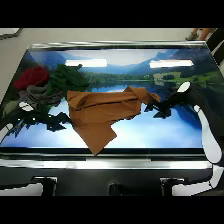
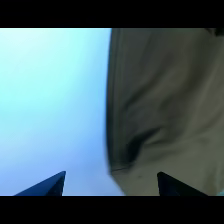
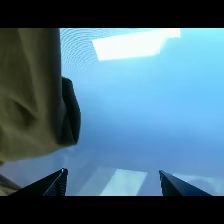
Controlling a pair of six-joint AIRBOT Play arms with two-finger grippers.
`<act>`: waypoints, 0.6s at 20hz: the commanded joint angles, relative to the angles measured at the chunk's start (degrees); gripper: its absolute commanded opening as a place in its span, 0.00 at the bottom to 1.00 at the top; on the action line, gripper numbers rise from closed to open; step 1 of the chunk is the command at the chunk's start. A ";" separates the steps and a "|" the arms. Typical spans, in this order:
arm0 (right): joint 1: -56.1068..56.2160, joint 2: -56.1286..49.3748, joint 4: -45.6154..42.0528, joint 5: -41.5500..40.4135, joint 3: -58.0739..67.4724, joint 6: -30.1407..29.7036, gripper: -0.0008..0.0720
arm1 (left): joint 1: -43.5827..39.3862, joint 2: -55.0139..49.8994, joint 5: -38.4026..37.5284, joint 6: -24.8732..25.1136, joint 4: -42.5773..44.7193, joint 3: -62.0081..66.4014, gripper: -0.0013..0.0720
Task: Fold the shirts.
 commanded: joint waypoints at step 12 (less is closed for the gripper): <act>5.68 0.17 6.84 -7.19 4.57 -6.67 0.08 | -5.99 7.85 13.60 5.55 -6.01 3.45 0.05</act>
